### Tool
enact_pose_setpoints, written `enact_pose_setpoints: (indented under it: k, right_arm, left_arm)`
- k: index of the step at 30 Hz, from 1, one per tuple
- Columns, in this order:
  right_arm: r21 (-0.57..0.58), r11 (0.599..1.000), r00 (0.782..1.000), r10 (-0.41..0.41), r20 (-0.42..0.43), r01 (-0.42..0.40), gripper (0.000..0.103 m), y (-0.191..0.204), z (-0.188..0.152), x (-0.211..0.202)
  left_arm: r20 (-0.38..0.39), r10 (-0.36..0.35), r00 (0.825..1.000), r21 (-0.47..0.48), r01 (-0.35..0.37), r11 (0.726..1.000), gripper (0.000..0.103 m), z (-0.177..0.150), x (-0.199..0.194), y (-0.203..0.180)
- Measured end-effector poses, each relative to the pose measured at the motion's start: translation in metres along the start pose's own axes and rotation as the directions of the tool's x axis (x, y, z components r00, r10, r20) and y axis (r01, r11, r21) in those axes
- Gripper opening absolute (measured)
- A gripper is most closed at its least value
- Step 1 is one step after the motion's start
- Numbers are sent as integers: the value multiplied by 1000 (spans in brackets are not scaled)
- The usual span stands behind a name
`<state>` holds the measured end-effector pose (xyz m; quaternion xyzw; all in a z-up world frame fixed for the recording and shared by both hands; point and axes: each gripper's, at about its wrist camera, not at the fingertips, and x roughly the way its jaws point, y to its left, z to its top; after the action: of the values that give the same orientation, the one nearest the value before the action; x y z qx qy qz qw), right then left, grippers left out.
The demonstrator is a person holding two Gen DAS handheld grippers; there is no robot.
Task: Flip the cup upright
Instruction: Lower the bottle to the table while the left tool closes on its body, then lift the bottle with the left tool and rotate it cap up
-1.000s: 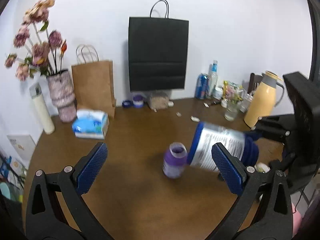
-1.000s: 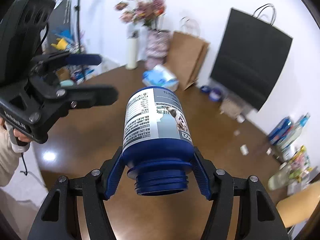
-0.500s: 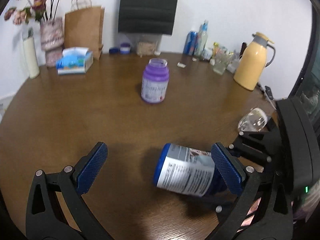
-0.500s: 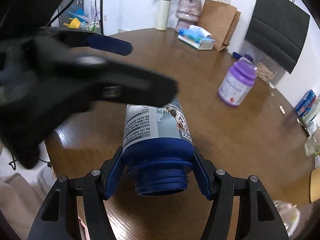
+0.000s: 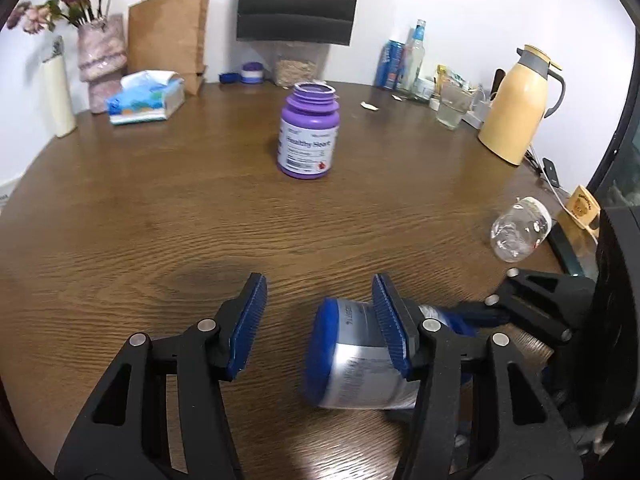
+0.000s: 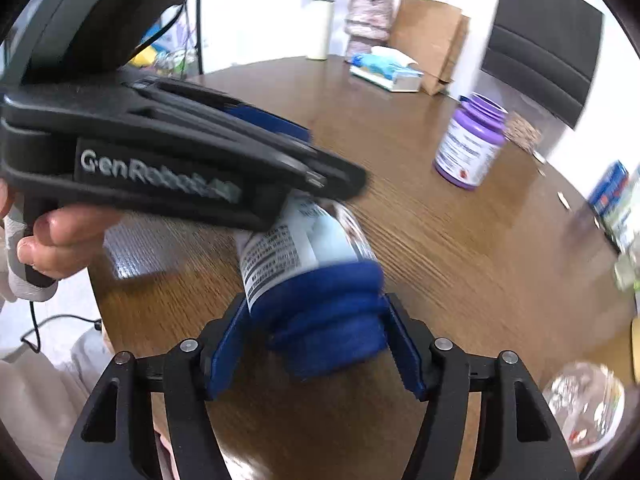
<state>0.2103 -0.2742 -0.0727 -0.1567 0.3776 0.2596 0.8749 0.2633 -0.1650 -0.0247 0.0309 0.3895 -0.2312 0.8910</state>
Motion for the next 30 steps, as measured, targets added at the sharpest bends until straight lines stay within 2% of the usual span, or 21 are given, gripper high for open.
enact_pose_setpoints:
  k: [7,11,14,16,18,20,21,23,24,25,26,28,30]
  right_arm:
    - [217,975,994,-69,81,50,74,-29,-22,-17]
    - [328,939,985,-139,97,100,74,-33,-29,-19]
    - [353,932,984,-133,119,83,74,-38,-22,-18]
    - [357,930,983,-138,124,86,74,-37,-22,-16]
    - [360,930,979,-137,150,75,74,-43,-27,-16]
    - [390,920,978,-105,181,27,74,-50,-35,-22]
    - [416,909,978,-76,192,-11,74,-55,-37,-23]
    - [449,892,980,-43,195,-50,74,-65,-42,-22]
    - [461,886,982,-48,183,-42,74,-67,-41,-19]
    - [476,879,983,-63,170,-26,74,-68,-41,-19]
    - [479,878,984,-74,160,-12,74,-68,-40,-18]
    - [468,883,984,-99,146,19,74,-66,-38,-18]
    - [457,889,984,-103,148,24,74,-65,-39,-17]
  left_arm:
    - [46,87,995,75,-91,993,49,-11,-13,-12]
    - [18,68,997,80,-70,994,51,-8,-15,-13]
    - [-7,30,1000,63,-29,998,60,-2,-21,-16]
    - [-31,-47,998,62,49,997,83,3,-24,-22]
    - [-130,-138,982,77,149,986,87,8,-13,-32]
    - [-242,-113,964,114,144,983,87,11,9,-41]
    - [-274,-102,956,122,140,983,86,12,17,-43]
    - [-365,-102,925,111,152,982,79,16,37,-42]
    - [-418,-151,896,72,198,977,65,17,46,-41]
    - [-440,-170,882,62,218,974,61,17,51,-42]
    - [-454,-166,875,74,223,972,60,19,55,-44]
    - [-455,-134,880,117,208,971,60,20,56,-48]
    - [-464,-124,877,127,205,971,60,21,55,-50]
